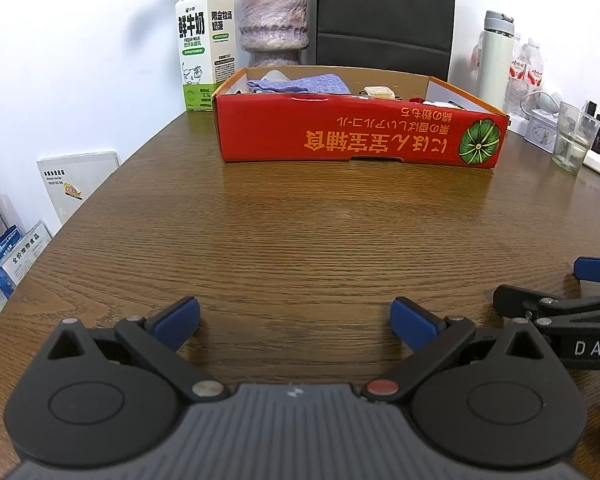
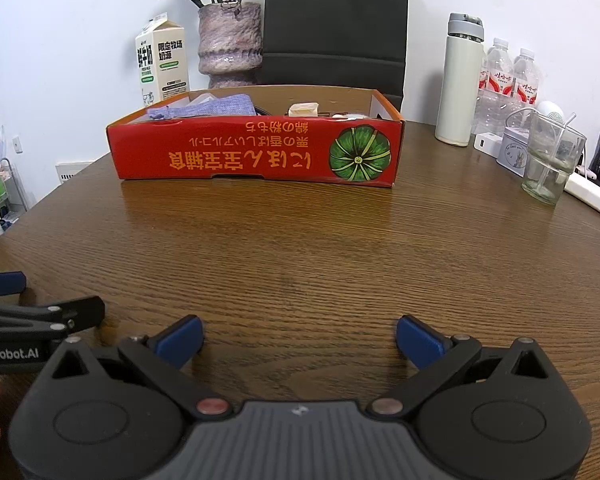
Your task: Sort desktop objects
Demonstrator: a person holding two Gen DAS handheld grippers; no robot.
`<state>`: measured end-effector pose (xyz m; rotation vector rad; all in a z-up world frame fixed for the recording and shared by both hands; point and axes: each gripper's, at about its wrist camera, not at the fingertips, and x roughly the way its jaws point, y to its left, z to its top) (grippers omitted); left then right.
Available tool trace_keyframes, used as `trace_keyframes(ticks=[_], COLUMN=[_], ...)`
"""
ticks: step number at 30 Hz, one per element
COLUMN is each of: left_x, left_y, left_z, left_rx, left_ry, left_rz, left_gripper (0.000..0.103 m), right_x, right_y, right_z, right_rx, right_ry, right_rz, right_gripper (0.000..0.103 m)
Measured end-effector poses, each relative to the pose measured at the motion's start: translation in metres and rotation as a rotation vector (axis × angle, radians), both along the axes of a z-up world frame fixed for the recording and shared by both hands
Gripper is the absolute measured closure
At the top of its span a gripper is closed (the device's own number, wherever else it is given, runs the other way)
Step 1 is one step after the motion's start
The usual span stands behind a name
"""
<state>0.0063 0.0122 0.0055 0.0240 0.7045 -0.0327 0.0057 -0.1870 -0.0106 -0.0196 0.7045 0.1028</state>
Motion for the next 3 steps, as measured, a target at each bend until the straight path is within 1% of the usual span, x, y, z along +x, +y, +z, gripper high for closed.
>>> trace_keyframes(ticks=[3], left_x=[-0.0005], left_y=[-0.0007], left_z=[0.0002], left_rx=[0.001], left_ry=[0.000], left_rz=[-0.002], left_gripper=[0.000], right_x=[-0.0006], right_y=[0.0017], right_z=[0.0000], right_rx=[-0.001], right_ry=[-0.001], right_rz=[0.012], right_gripper=[0.000])
